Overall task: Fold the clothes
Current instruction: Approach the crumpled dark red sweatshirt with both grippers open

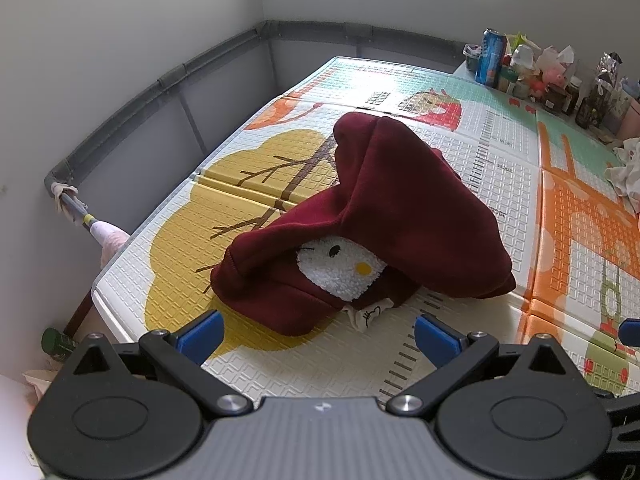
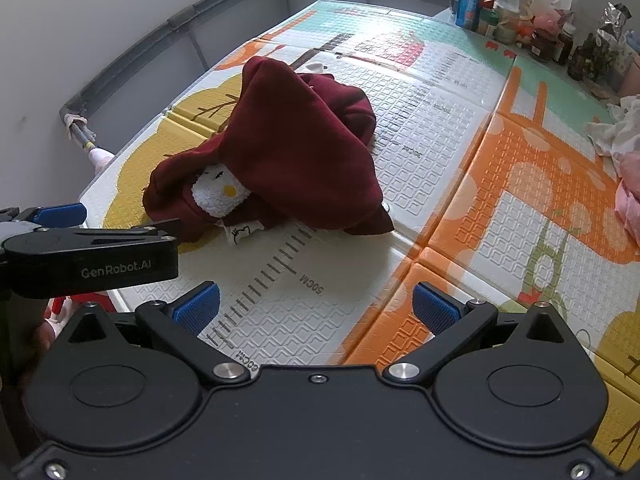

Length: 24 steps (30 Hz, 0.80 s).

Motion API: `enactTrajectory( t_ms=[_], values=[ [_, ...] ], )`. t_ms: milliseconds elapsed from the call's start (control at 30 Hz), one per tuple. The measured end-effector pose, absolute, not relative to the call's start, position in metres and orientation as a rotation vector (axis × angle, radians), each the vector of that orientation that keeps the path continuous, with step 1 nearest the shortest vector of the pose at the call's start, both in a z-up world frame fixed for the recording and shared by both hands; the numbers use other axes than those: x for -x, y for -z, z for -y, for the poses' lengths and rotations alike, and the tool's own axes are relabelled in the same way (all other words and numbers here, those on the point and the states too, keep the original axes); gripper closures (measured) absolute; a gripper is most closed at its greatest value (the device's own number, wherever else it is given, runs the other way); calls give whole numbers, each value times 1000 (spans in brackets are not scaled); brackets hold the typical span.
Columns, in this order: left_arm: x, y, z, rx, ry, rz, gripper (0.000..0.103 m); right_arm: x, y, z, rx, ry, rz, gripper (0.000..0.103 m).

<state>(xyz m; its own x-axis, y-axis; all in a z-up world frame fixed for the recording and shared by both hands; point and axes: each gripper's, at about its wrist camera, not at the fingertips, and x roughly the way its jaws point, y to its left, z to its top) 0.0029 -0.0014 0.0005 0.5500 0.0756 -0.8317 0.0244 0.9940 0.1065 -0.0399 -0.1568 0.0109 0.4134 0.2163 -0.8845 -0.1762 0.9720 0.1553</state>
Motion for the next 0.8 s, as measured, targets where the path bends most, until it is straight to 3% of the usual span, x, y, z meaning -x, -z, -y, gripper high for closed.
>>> enactTrajectory(
  t_ms=[800],
  values=[
    [-12, 3, 16, -152, -9, -1027, 0, 29, -9, 159, -37, -205, -1147, 0]
  ],
)
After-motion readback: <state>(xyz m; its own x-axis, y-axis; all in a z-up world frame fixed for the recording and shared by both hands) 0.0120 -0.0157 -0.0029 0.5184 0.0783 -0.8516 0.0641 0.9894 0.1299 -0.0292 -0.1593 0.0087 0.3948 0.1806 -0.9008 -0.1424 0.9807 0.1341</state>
